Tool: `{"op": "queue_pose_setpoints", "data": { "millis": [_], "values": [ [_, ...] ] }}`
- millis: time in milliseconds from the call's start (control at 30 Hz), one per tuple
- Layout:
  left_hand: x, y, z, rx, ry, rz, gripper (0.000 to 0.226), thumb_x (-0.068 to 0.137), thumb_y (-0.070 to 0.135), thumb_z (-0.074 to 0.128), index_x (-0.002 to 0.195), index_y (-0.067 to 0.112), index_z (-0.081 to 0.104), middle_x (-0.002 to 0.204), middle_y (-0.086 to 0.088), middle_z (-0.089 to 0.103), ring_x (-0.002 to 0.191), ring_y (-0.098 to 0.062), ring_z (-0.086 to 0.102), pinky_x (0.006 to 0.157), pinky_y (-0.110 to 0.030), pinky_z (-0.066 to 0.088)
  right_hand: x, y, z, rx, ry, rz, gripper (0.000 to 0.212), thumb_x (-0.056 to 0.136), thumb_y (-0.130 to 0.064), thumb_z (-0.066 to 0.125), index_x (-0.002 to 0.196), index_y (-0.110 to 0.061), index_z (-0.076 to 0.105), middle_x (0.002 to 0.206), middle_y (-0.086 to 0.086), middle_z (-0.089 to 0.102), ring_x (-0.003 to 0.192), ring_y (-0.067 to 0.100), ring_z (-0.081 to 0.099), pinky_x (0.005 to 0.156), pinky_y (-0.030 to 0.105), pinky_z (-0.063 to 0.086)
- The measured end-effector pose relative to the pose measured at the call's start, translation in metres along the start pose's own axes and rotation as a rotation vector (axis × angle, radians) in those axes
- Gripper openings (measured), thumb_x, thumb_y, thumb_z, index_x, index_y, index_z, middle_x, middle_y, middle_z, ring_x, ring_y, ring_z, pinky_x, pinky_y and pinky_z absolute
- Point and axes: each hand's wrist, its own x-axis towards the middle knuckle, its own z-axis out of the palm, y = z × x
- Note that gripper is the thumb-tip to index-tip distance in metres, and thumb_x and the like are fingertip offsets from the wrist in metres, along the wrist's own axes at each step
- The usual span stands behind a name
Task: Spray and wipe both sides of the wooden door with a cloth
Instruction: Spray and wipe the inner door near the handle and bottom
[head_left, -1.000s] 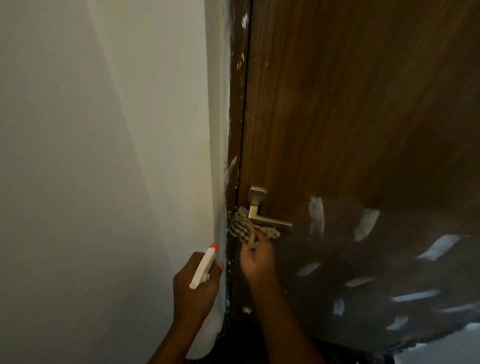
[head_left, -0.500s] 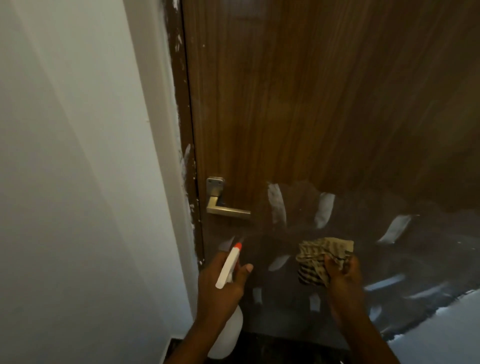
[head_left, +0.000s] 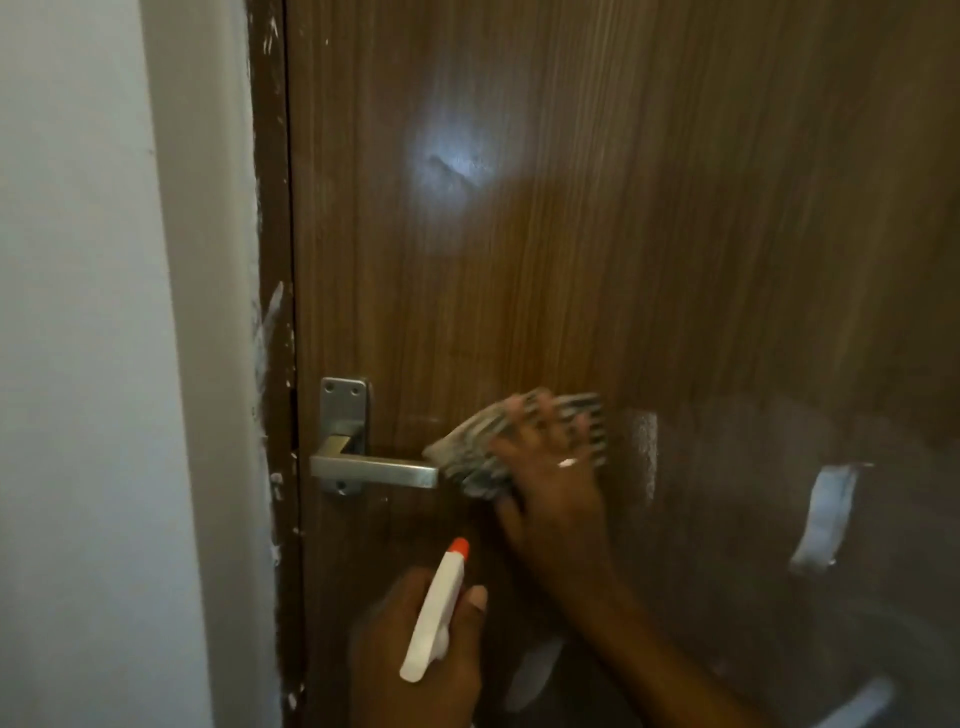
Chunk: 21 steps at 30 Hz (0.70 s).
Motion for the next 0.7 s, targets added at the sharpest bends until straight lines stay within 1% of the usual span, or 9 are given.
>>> {"op": "queue_pose_setpoints", "data": {
  "millis": [100, 133, 200, 267, 367, 467, 533, 633, 700],
  "values": [
    [-0.001, -0.02, 0.026, 0.14, 0.116, 0.179, 0.033, 0.076, 0.064, 0.051, 0.109, 0.069, 0.05, 0.083, 0.019, 0.069, 0.086, -0.019, 0.068, 0.077, -0.022, 0.051, -0.063, 0.025, 0.022, -0.244, -0.179, -0.439, 0.042, 0.101, -0.037, 0.052, 0.141, -0.022, 0.056, 0.156, 0.009, 0.038, 0.15, 0.029, 0.025, 0.119, 0.053, 0.026],
    [-0.001, -0.027, 0.027, 0.059, 0.095, 0.181, 0.035, 0.065, 0.073, 0.05, 0.101, 0.072, 0.051, 0.079, 0.026, 0.066, 0.084, -0.015, 0.065, 0.076, -0.012, 0.047, -0.079, 0.039, 0.015, -0.269, -0.177, -0.48, 0.045, 0.101, -0.036, 0.052, 0.144, -0.023, 0.053, 0.157, 0.009, 0.037, 0.149, 0.03, 0.026, 0.119, 0.054, 0.025],
    [0.0, -0.045, 0.017, -0.055, 0.088, 0.18, 0.025, 0.047, 0.073, 0.051, 0.068, 0.062, 0.059, 0.059, 0.034, 0.053, 0.061, -0.004, 0.057, 0.063, -0.007, 0.041, -0.091, 0.068, 0.0, -0.296, -0.043, -0.388, 0.051, 0.098, -0.028, 0.053, 0.148, -0.026, 0.045, 0.157, 0.011, 0.036, 0.149, 0.032, 0.027, 0.12, 0.054, 0.02],
    [0.001, -0.062, 0.005, -0.067, 0.132, 0.232, 0.02, 0.063, 0.06, 0.066, 0.06, 0.047, 0.05, 0.058, 0.029, 0.056, 0.06, 0.007, 0.055, 0.061, -0.006, 0.041, -0.061, 0.076, -0.009, -0.263, 0.15, -0.127, 0.065, 0.088, -0.018, 0.056, 0.151, -0.026, 0.04, 0.158, 0.012, 0.034, 0.149, 0.035, 0.024, 0.12, 0.056, 0.016],
    [0.002, -0.058, 0.016, -0.105, 0.084, 0.178, 0.029, 0.076, 0.03, 0.077, 0.067, 0.042, 0.052, 0.066, 0.016, 0.058, 0.069, -0.016, 0.065, 0.071, -0.038, 0.055, 0.013, 0.032, 0.004, -0.204, 0.254, 0.05, 0.068, 0.089, -0.022, 0.052, 0.154, -0.025, 0.034, 0.164, 0.006, 0.024, 0.153, 0.03, 0.007, 0.12, 0.061, 0.008],
    [0.0, -0.056, 0.015, -0.158, 0.096, 0.249, 0.019, 0.079, 0.026, 0.074, 0.084, 0.041, 0.063, 0.077, 0.01, 0.066, 0.082, -0.022, 0.066, 0.079, -0.043, 0.054, 0.021, -0.007, 0.038, -0.177, 0.137, -0.163, 0.06, 0.093, -0.032, 0.049, 0.152, -0.027, 0.038, 0.161, 0.007, 0.03, 0.15, 0.032, 0.021, 0.12, 0.058, 0.016],
    [-0.006, -0.056, 0.017, -0.153, 0.108, 0.301, 0.022, 0.082, 0.028, 0.072, 0.103, 0.023, 0.069, 0.086, -0.002, 0.07, 0.084, -0.026, 0.068, 0.076, -0.039, 0.054, -0.016, -0.006, 0.059, -0.13, 0.029, -0.326, 0.052, 0.092, -0.023, 0.059, 0.143, -0.019, 0.049, 0.154, 0.011, 0.042, 0.144, 0.035, 0.036, 0.12, 0.053, 0.023],
    [-0.017, -0.054, 0.018, -0.125, 0.076, 0.33, 0.031, 0.085, 0.03, 0.067, 0.113, 0.015, 0.066, 0.094, -0.003, 0.069, 0.087, -0.023, 0.067, 0.077, -0.039, 0.055, -0.067, 0.033, 0.054, -0.313, 0.017, -0.555, 0.055, 0.094, -0.028, 0.059, 0.146, -0.025, 0.043, 0.158, 0.009, 0.035, 0.149, 0.035, 0.024, 0.121, 0.056, 0.014],
    [-0.026, -0.053, 0.018, -0.165, 0.041, 0.325, 0.034, 0.084, 0.029, 0.07, 0.116, 0.02, 0.065, 0.098, -0.002, 0.069, 0.092, -0.022, 0.066, 0.081, -0.045, 0.056, -0.078, 0.068, 0.026, -0.339, 0.125, -0.446, 0.053, 0.099, -0.03, 0.046, 0.151, -0.029, 0.039, 0.16, 0.008, 0.031, 0.151, 0.033, 0.019, 0.119, 0.059, 0.02]
  ]
}}
